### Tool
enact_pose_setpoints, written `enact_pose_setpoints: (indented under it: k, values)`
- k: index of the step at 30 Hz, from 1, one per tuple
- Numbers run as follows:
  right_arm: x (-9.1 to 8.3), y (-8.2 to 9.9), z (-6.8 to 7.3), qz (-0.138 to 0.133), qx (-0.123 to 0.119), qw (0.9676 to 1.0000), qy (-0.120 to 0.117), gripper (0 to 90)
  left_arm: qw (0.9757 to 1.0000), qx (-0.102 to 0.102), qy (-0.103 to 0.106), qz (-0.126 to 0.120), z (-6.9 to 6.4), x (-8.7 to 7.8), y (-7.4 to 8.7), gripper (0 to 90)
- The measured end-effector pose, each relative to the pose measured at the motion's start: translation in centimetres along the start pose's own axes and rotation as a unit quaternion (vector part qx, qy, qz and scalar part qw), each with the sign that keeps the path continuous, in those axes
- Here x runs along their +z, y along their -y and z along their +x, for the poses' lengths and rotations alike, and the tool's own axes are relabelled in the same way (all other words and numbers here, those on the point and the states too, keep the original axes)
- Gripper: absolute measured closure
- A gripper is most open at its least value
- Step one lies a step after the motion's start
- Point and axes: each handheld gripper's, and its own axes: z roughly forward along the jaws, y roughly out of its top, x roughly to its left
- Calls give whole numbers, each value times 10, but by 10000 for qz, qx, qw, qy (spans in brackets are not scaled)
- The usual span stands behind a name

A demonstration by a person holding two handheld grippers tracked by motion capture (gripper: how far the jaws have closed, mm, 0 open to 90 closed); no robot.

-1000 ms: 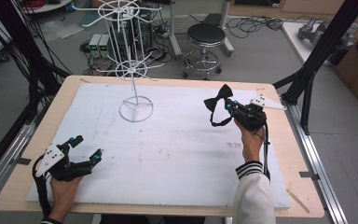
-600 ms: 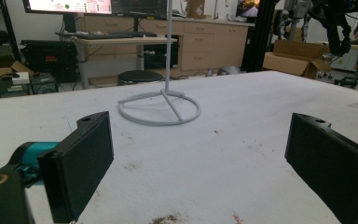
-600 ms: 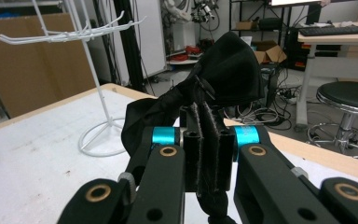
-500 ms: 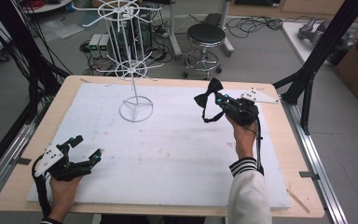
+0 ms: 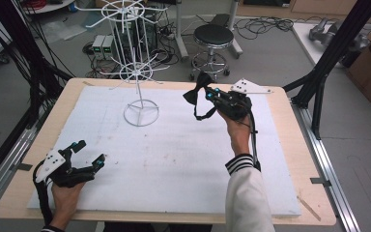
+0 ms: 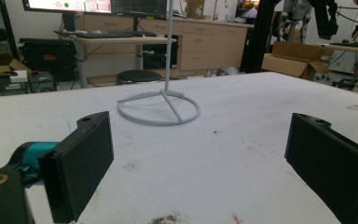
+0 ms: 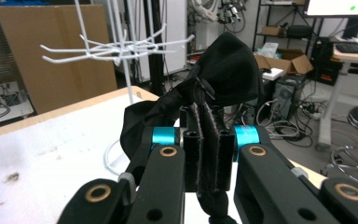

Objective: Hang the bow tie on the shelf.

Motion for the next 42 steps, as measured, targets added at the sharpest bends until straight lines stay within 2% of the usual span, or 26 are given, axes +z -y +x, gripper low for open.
enact_pose_setpoints:
  k: [11, 19, 26, 35, 42]
  values:
    - [23, -19, 19, -106, -190, 9993, -317, 861, 10000, -14, -12, 18, 0, 0, 0, 80]
    - [39, -30, 32, -12, -353, 9982, -482, 861, 10000, -19, -27, 26, 0, 1, 0, 81]
    - [60, -45, 44, -53, -474, 9968, -635, 861, 10000, -16, -22, 30, 0, 1, 0, 81]
    - [85, -46, 48, 85, -453, 9972, -594, 862, 10000, -18, -1, 6, 0, 0, 0, 81]
    - [93, -40, 46, 167, -377, 9976, -553, 861, 10000, -13, 1, 7, 0, 0, 0, 80]
